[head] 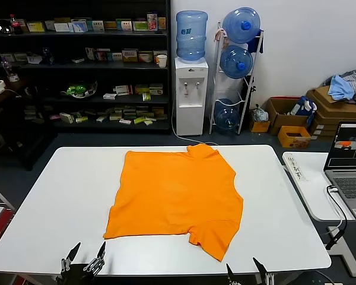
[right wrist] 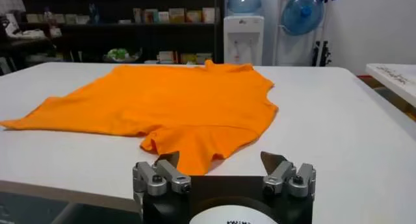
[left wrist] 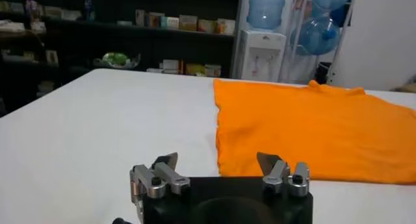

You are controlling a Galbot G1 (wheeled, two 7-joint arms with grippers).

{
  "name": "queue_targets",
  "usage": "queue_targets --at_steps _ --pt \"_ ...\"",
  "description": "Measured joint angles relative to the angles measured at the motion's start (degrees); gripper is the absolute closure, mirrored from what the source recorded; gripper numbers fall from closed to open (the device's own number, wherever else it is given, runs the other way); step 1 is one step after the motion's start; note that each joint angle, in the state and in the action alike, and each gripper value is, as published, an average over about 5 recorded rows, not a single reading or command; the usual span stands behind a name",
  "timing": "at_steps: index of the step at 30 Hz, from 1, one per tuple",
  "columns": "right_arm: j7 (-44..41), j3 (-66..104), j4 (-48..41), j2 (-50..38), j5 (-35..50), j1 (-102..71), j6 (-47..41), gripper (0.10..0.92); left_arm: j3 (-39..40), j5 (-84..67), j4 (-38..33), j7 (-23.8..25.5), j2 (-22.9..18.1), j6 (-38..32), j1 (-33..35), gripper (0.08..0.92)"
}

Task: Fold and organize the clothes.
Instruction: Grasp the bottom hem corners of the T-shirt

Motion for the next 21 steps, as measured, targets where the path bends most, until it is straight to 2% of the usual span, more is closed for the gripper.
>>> queue_targets --at_steps 14,21 --pt "5.8 -6.3 -4.7 2.2 2.2 9.6 -7.8 0.203 2.4 -6.5 3.1 -1.3 3.3 6.5 -6.3 0.177" --pt "7.7 -9.8 -7.6 4.0 2.3 13.9 -10.5 0.203 3.5 -8.6 5.1 -1.2 3.7 8.5 -9.9 0.177"
